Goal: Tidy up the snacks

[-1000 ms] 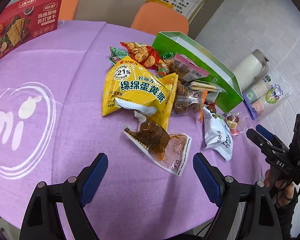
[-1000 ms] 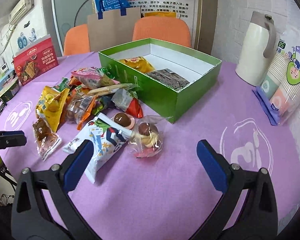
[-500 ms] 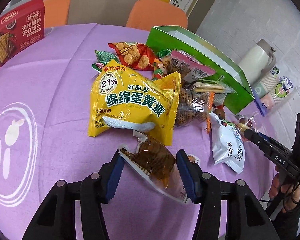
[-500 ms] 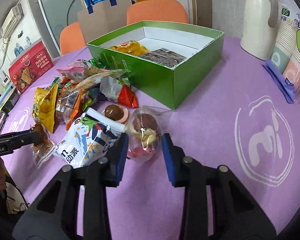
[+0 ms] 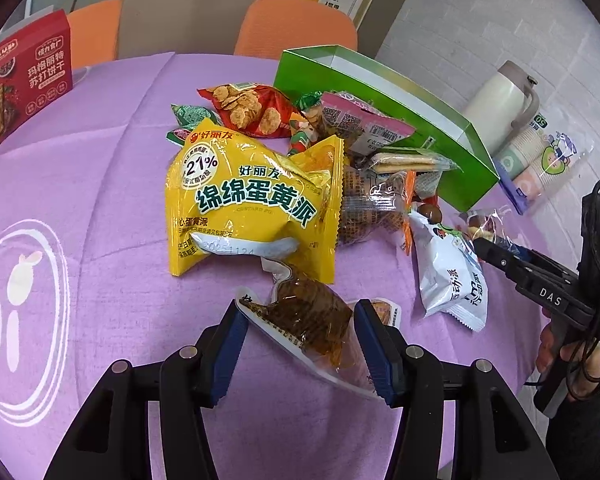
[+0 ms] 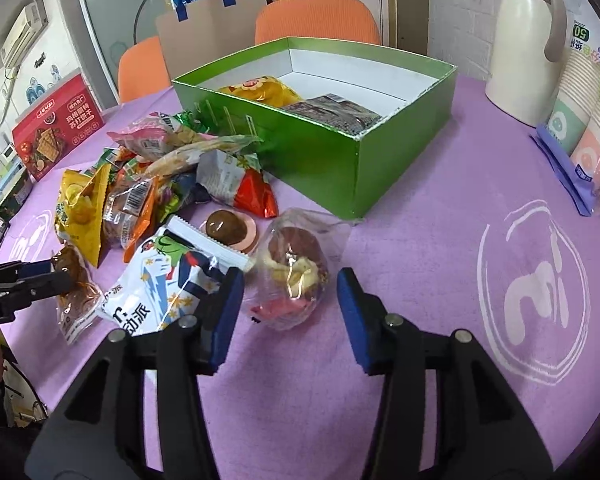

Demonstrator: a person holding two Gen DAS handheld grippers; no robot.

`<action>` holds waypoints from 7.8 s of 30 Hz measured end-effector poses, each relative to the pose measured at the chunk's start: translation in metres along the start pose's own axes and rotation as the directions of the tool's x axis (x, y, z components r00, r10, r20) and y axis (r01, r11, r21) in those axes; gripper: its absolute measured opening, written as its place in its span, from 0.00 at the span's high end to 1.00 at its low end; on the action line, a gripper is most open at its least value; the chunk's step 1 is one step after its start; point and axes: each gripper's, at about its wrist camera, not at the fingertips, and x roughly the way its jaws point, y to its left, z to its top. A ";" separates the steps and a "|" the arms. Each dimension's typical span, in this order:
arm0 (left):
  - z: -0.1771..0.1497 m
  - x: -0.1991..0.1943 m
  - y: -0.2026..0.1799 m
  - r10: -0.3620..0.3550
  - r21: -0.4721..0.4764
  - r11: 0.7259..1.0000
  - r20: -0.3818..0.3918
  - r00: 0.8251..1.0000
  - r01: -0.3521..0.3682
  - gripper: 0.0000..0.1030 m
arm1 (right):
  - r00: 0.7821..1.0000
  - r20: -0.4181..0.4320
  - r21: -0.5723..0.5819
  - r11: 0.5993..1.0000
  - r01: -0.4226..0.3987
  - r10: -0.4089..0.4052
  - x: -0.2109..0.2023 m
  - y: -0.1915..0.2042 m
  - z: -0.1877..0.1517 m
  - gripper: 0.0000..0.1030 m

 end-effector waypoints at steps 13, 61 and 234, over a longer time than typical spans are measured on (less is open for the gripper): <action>-0.009 -0.021 -0.002 -0.078 0.018 0.997 0.003 0.997 0.078 0.52 | 0.998 0.057 0.001 1.000 0.000 0.000 -0.022 0.004 -0.005 0.67; 0.200 0.067 -0.096 -0.060 0.085 0.995 0.133 0.989 0.049 0.14 | 0.987 0.142 -0.036 0.996 0.084 -0.079 0.030 -0.036 0.110 0.20; 0.040 -0.031 0.049 -0.101 -0.037 0.994 0.096 0.990 0.105 0.28 | 0.966 0.082 -0.225 0.949 -0.222 0.245 -0.006 0.141 0.020 0.01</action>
